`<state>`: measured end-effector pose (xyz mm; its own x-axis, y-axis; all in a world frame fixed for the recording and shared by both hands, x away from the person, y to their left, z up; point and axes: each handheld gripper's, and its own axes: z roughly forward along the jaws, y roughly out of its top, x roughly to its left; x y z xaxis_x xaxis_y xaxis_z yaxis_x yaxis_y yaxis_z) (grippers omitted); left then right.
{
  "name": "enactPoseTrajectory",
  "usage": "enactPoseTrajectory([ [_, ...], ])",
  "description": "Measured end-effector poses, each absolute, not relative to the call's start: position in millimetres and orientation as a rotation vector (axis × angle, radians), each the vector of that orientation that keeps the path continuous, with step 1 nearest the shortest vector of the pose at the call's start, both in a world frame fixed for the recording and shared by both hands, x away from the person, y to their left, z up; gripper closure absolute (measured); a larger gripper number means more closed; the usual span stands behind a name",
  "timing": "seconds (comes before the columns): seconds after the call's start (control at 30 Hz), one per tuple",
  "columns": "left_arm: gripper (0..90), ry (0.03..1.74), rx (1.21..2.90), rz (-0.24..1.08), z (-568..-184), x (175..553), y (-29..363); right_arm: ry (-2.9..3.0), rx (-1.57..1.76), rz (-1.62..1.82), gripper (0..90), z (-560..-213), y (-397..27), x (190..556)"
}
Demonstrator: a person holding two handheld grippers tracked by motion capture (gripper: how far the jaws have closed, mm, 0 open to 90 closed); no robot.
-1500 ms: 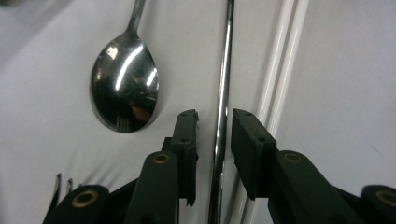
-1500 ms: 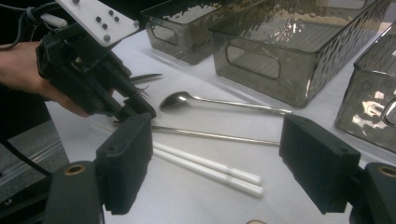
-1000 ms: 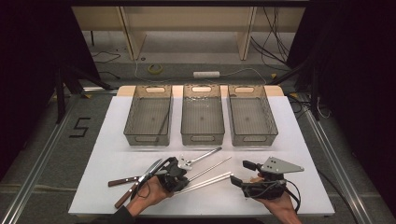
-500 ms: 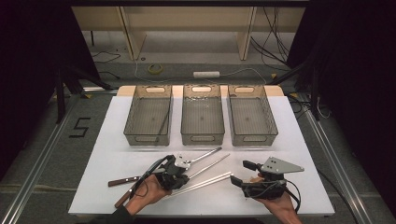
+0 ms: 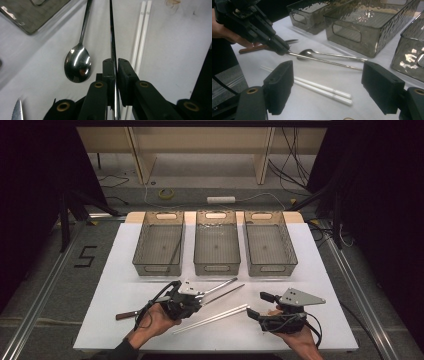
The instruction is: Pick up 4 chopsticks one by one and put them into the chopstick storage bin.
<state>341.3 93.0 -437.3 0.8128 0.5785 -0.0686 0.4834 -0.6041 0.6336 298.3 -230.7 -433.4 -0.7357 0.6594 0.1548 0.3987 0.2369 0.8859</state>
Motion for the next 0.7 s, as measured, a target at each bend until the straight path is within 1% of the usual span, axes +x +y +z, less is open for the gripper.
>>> enactPoseTrajectory([
  [0.7,84.3,0.762,2.179,0.186,-399.4,338.7,107.1,2.26,0.999,1.497,26.9,-434.0,-231.1,298.9],
])
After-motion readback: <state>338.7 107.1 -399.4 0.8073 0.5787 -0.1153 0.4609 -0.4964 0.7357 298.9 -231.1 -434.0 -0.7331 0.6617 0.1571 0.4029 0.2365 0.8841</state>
